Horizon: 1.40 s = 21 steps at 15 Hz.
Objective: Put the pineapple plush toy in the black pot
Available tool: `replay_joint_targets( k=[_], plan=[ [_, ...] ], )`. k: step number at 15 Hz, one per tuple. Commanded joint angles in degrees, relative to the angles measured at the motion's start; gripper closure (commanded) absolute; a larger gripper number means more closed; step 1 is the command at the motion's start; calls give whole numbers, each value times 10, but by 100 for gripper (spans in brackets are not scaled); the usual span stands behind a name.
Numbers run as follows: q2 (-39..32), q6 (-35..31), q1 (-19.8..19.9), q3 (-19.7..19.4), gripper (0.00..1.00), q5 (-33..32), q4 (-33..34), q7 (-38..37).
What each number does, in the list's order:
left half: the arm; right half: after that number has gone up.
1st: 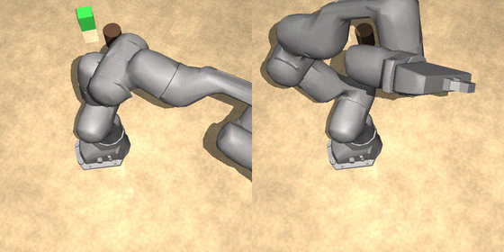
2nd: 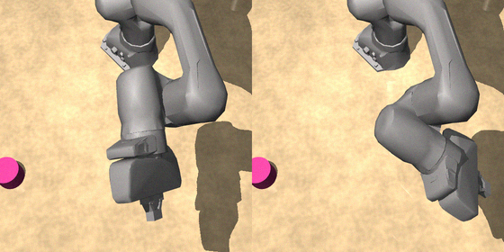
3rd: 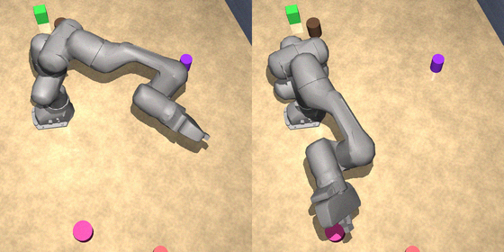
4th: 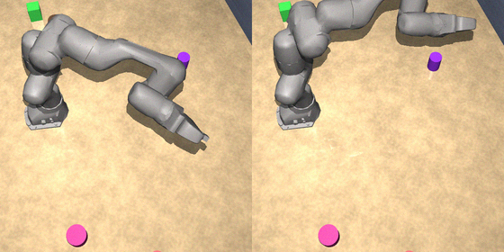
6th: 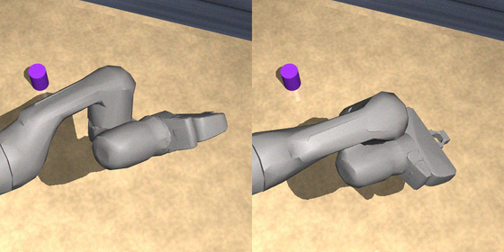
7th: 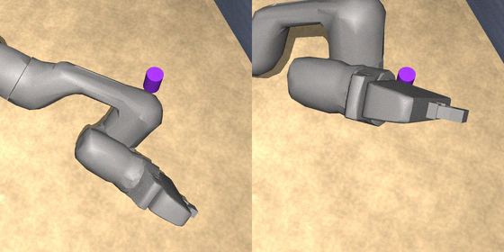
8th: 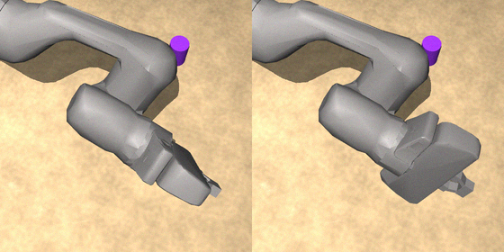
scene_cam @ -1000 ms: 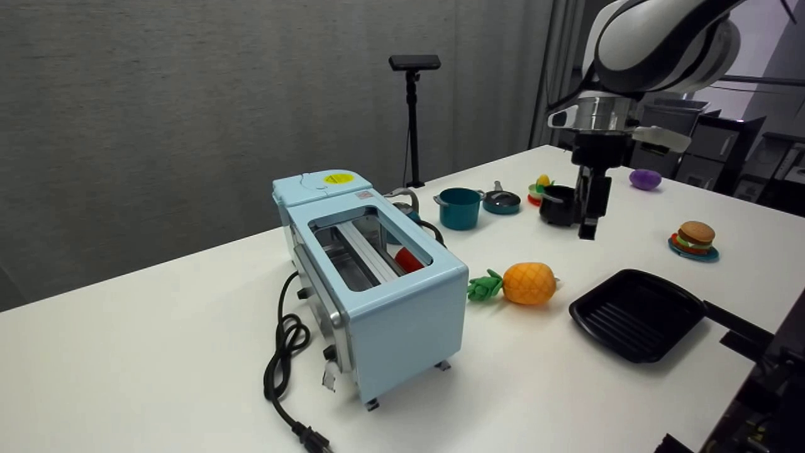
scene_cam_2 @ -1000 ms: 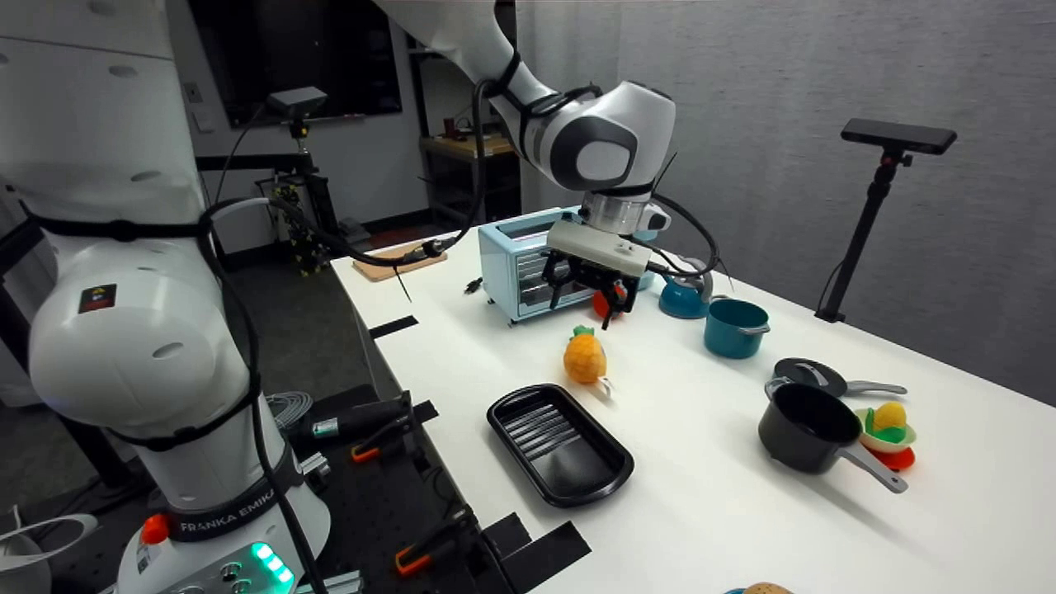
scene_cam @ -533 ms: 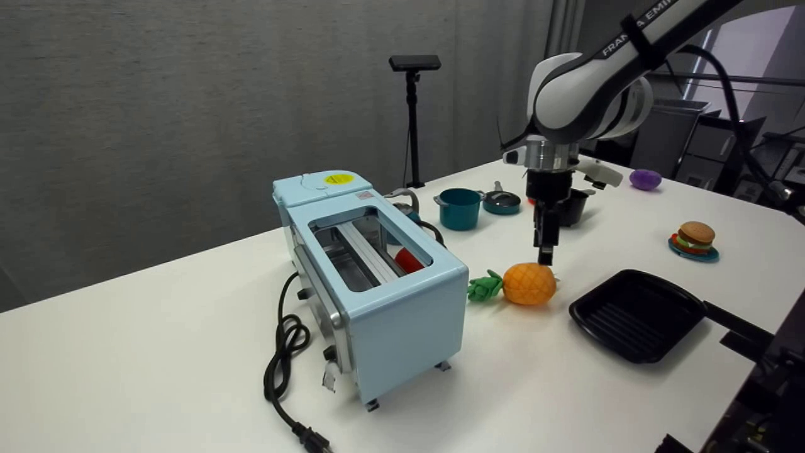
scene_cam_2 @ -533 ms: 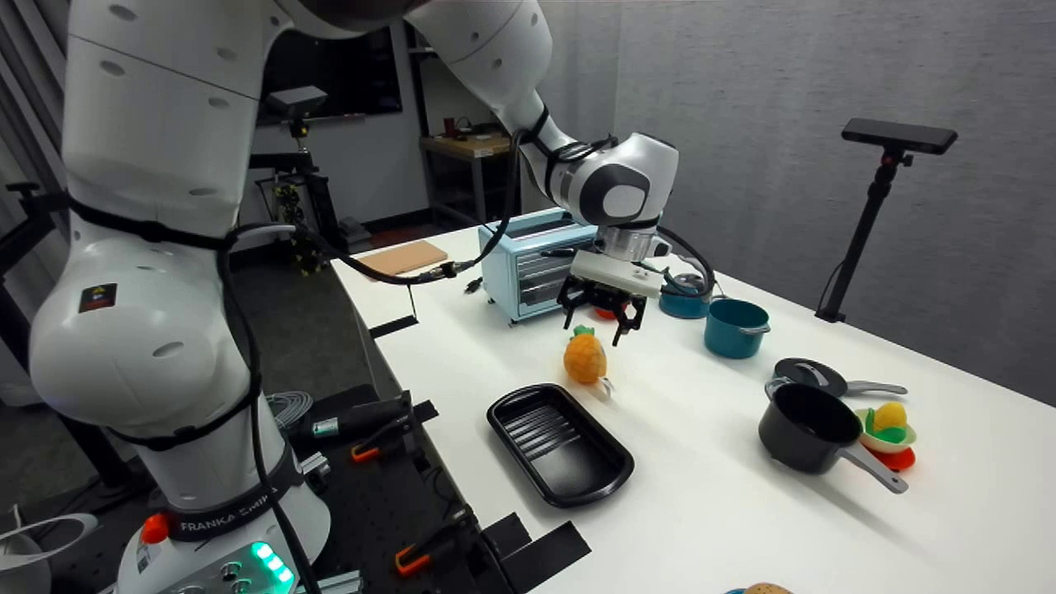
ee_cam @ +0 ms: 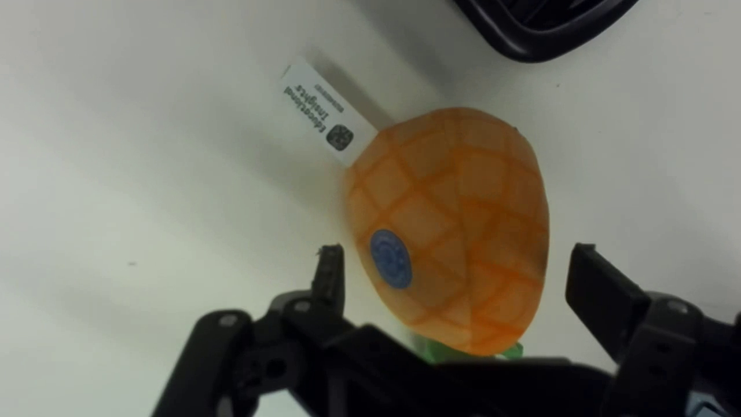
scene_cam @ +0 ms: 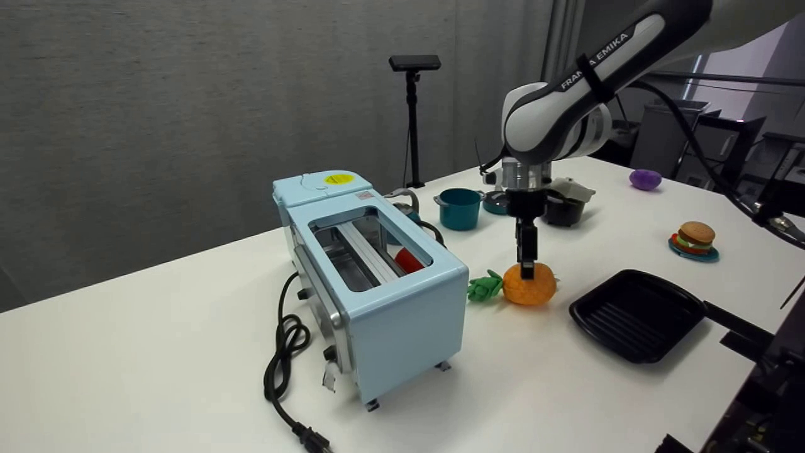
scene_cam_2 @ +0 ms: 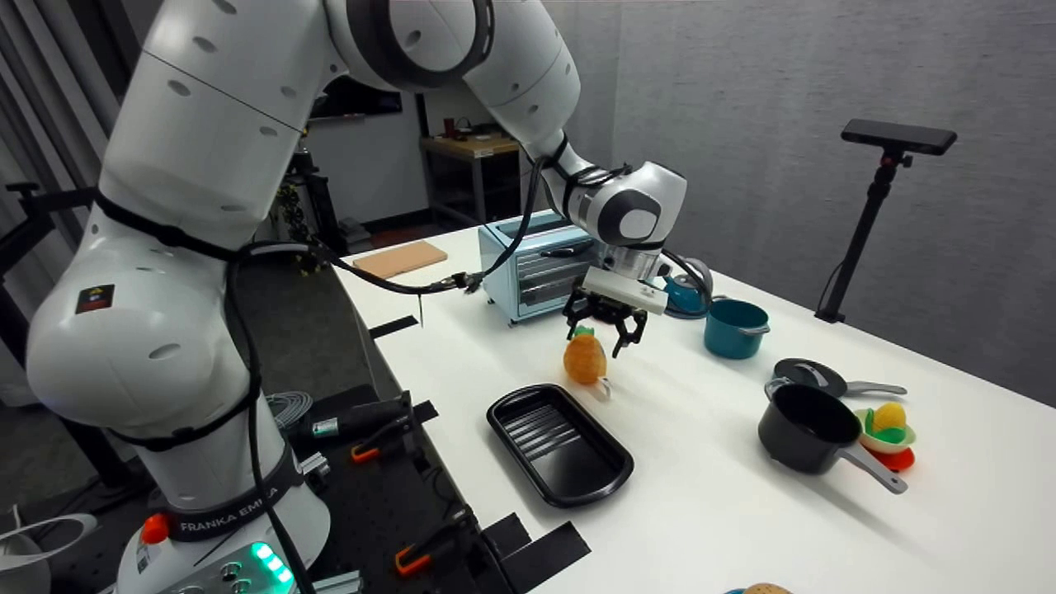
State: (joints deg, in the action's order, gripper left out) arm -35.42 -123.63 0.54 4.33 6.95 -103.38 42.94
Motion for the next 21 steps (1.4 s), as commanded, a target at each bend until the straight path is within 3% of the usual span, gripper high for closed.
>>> replay_joint_targets(
  k=[1,6,11,21],
  plan=[
    [-33,47,17,19,26,-5,54,-10],
    [-39,71,25,16,66,-2,82,-26],
    [-8,26,45,1,98,5,98,-76],
    [43,-83,63,-69,97,-25,113,-277]
  ],
)
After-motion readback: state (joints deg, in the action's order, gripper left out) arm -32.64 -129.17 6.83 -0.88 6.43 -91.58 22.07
